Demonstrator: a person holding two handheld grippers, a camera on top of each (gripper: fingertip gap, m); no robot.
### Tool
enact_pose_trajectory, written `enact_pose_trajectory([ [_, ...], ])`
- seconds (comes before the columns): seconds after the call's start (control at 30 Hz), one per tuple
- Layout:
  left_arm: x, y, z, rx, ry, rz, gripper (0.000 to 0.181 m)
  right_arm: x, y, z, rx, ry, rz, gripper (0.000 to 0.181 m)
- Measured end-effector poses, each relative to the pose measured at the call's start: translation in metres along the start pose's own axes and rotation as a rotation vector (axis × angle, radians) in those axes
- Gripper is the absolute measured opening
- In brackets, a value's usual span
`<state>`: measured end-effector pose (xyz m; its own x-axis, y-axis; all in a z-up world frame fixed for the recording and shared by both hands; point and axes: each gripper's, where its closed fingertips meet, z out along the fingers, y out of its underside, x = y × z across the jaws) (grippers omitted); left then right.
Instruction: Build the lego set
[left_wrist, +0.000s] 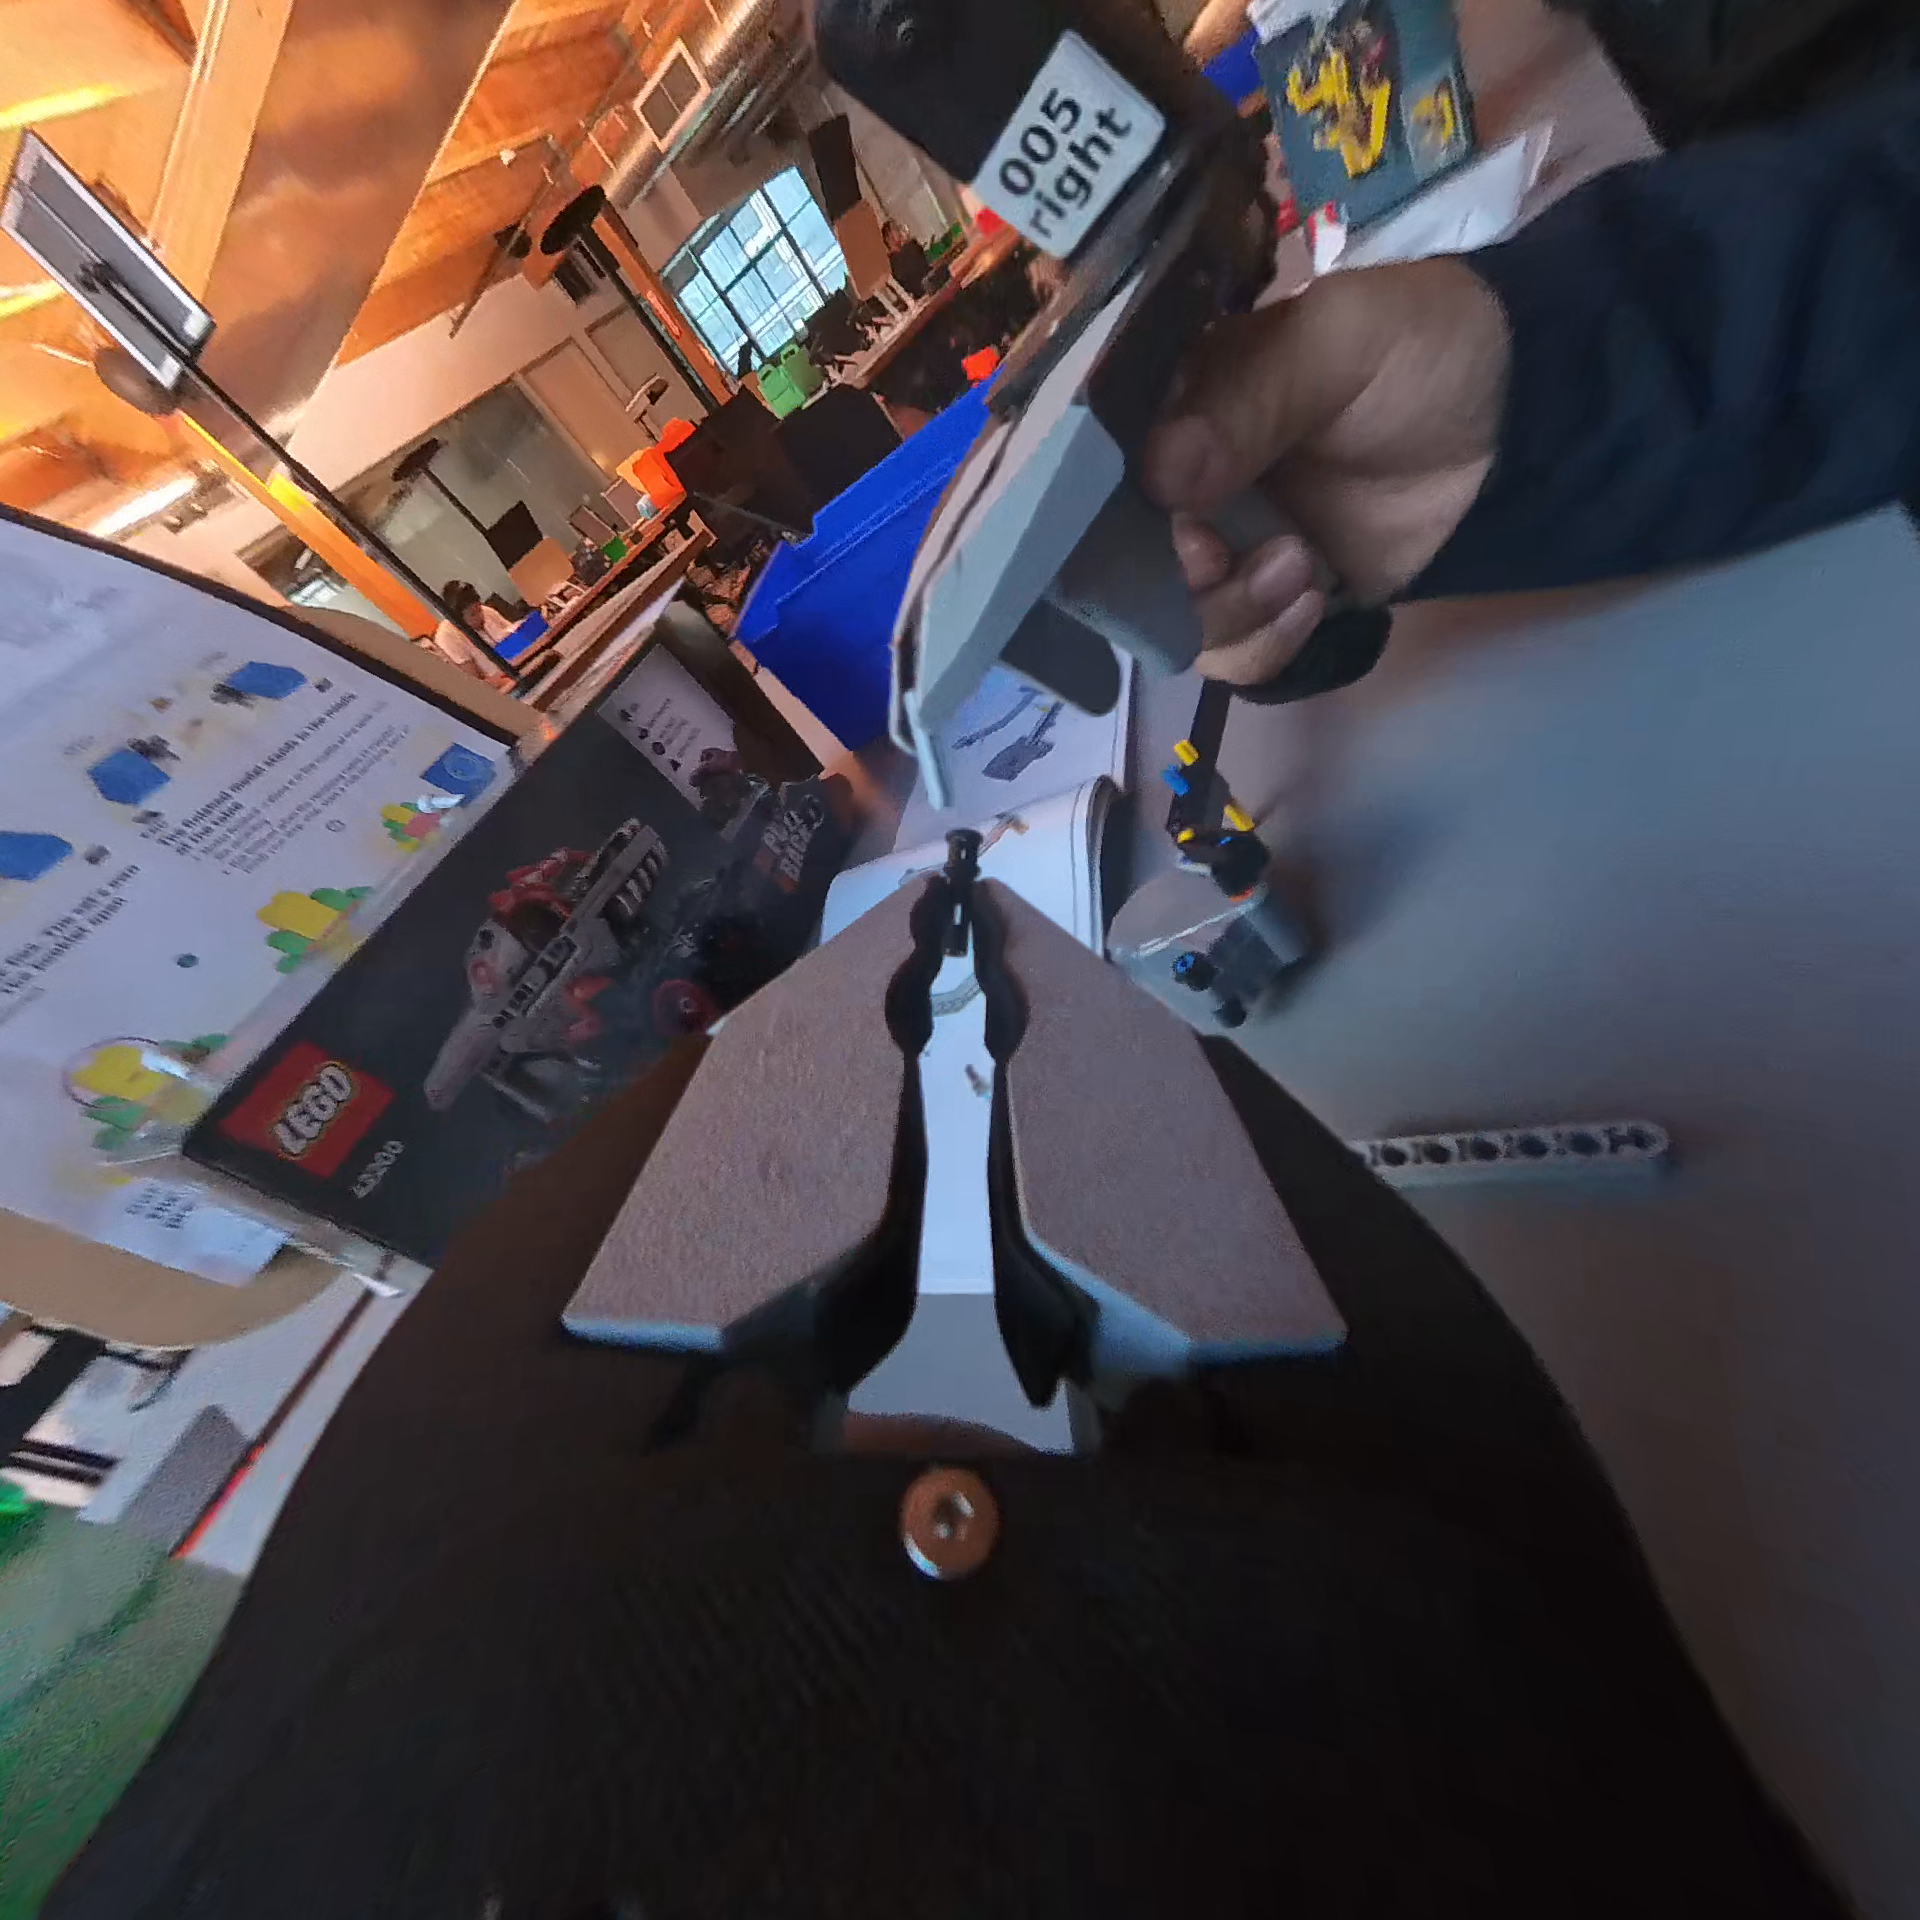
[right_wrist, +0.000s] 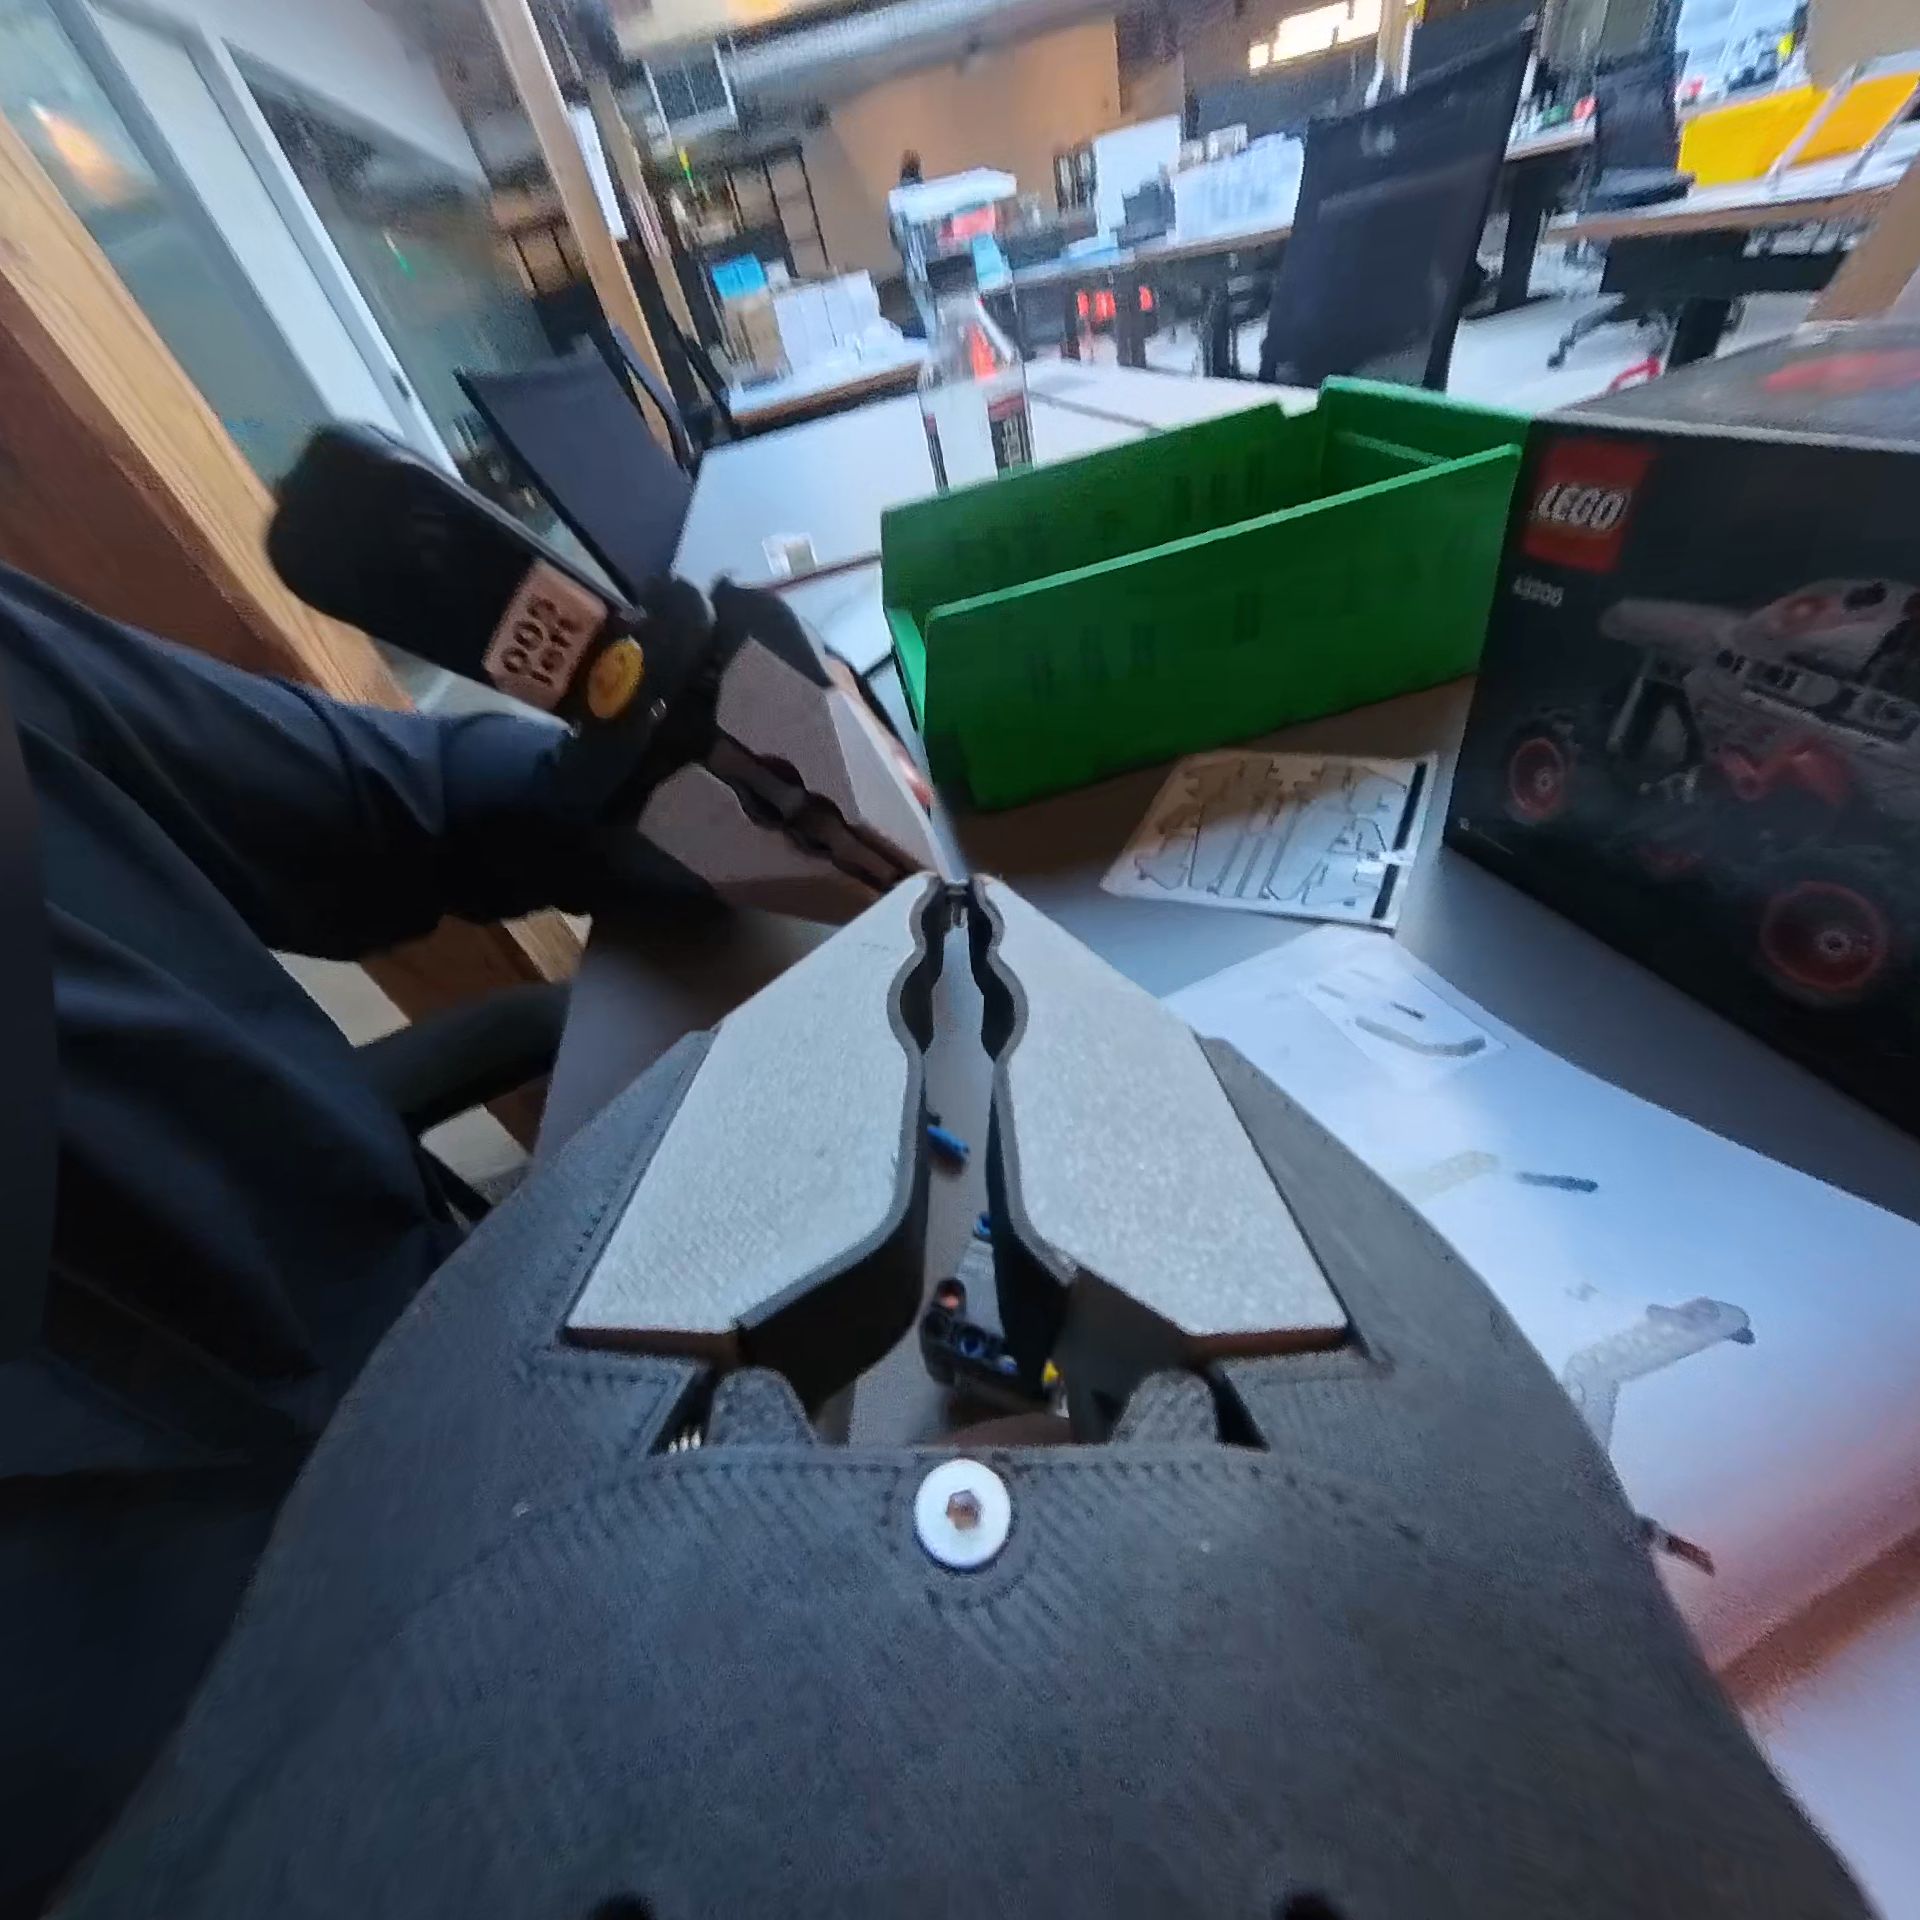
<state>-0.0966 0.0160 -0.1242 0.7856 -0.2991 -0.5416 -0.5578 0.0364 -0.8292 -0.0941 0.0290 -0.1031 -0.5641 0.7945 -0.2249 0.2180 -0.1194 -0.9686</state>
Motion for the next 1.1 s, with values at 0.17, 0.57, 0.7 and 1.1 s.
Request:
enact_pose_trajectory([
  [0.17,-0.006,-0.008,0.000,0.049,-0.027,-0.105,0.002,-0.001,-0.012,-0.005,0.084,-0.034,0.055,0.001],
  [0.57,-0.012,-0.019,0.000,0.106,-0.087,-0.153,0.002,-0.005,-0.020,-0.001,0.137,-0.014,0.058,0.001],
  [0.7,-0.012,-0.020,0.000,0.109,-0.090,-0.160,0.002,-0.004,-0.021,-0.002,0.147,-0.019,0.072,0.001],
  [1.1,-0.014,-0.022,-0.002,0.126,-0.101,-0.160,0.002,-0.009,-0.020,-0.001,0.134,-0.019,0.020,0.001],
])
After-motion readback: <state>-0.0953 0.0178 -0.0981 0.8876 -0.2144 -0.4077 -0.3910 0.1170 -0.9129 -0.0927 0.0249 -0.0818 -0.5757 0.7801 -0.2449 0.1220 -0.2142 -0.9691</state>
